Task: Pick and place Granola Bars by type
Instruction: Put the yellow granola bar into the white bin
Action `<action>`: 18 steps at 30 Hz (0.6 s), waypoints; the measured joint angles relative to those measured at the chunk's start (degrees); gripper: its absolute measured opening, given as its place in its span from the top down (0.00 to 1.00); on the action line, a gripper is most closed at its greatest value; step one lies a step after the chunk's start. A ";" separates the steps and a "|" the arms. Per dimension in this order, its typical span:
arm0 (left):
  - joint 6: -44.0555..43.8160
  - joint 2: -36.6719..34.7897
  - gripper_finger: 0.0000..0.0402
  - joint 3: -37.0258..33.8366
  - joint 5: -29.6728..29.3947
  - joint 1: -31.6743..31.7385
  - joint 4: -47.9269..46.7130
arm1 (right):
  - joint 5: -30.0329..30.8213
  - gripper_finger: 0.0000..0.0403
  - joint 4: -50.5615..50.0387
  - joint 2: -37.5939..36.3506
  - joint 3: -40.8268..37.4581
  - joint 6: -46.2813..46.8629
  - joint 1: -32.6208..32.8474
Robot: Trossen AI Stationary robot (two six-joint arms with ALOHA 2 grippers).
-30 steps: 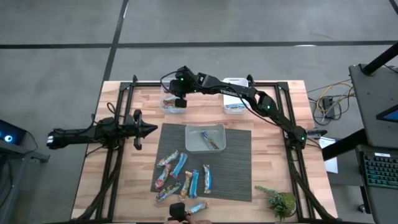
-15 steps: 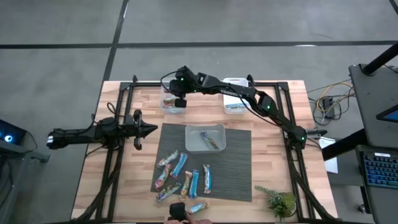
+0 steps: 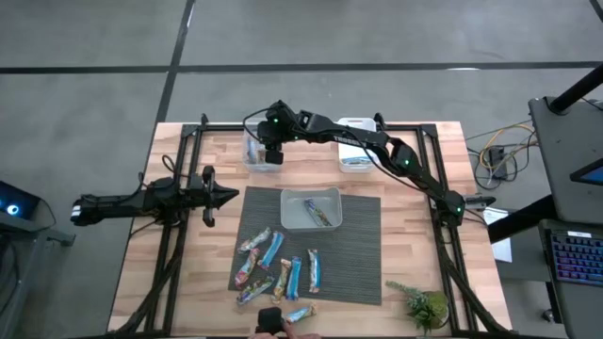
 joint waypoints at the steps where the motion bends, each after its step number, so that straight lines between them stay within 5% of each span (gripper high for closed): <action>1: 0.01 0.00 1.00 0.00 -0.01 -0.01 0.00 | 0.00 0.63 0.00 0.00 0.00 0.00 0.00; 18: 0.01 0.00 1.00 0.00 -0.01 -0.01 0.00 | 0.07 0.67 -0.04 -0.18 0.22 -0.04 0.00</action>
